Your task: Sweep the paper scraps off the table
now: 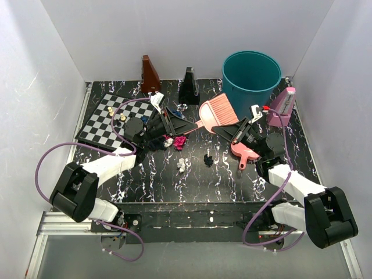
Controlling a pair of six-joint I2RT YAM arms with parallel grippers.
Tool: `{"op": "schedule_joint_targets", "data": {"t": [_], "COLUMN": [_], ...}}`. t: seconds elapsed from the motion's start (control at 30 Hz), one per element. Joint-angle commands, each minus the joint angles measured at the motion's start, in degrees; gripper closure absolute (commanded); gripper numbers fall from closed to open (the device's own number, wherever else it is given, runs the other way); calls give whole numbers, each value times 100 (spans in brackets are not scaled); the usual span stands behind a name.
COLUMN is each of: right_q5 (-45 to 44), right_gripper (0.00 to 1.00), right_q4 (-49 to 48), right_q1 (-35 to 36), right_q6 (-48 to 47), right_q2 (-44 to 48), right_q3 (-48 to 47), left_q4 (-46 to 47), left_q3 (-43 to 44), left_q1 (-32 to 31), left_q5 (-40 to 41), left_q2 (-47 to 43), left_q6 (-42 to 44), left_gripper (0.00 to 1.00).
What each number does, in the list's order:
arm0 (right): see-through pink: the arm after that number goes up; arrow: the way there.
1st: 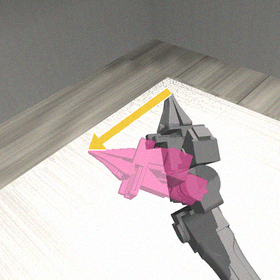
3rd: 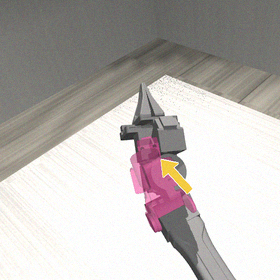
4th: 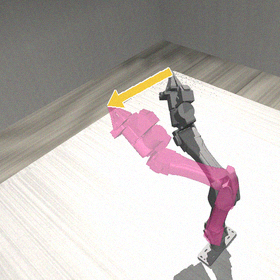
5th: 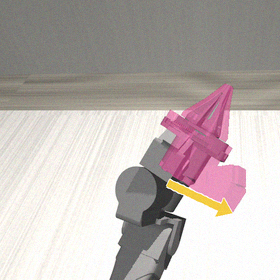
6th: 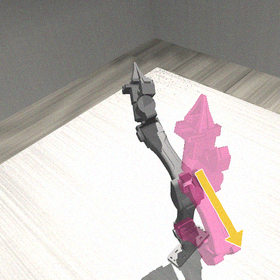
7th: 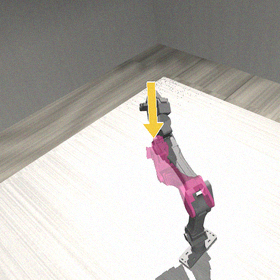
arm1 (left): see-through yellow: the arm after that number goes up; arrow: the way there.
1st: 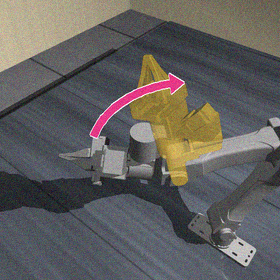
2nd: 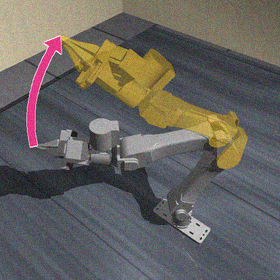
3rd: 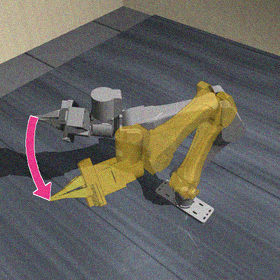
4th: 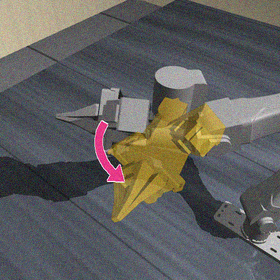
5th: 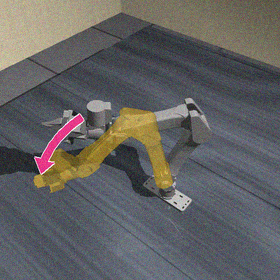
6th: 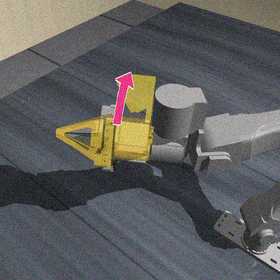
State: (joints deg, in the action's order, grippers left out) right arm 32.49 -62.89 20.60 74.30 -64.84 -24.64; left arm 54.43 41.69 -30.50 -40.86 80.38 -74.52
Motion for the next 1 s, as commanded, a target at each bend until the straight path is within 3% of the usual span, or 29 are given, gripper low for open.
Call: {"op": "schedule_joint_targets", "data": {"t": [0.0, 0.27, 0.37, 0.47, 0.6, 0.7, 0.77, 0.8, 0.9, 0.93, 0.97], "right_q5": [-322, -463, -507, -524, -603, -639, -674, -691, -779, -823, -875], "right_gripper": [99, 99, 99, 99, 99, 99, 99, 88, 42, 33, 29], "right_q4": [-100, -56, -30, -4, -30, -74, -57, -22, 198, 329, 530], "right_q1": [40, 41, 49, 67, 85, 85, 93, 93, 93, 85, 93], "right_q6": [-171, -171, -188, -232, -241, -258, -258, -276, -381, -451, -565], "right_q2": [147, 182, 200, 217, 235, 252, 305, 323, 498, 612, 787], "right_q3": [65, 91, 118, 126, 170, 205, 232, 249, 320, 346, 372], "left_q4": [58, 208, 243, 278, 375, 393, 349, 279, -19, -125, -396], "left_q3": [-30, -82, -91, -82, -38, -21, -29, -47, -91, -117, -117], "left_q1": [-35, -52, -52, -61, -114, -123, -123, -123, -123, -123, -123], "left_q5": [105, 131, 131, 149, 184, 184, 175, 175, 184, 193, 219], "left_q2": [-66, -14, 13, 48, 145, 188, 171, 162, 22, -74, -179], "left_q6": [96, 69, 69, 34, -36, -19, 34, 78, 314, 429, 595], "left_gripper": [41, 52, 64, 66, 78, 100, 100, 100, 100, 100, 100]}}
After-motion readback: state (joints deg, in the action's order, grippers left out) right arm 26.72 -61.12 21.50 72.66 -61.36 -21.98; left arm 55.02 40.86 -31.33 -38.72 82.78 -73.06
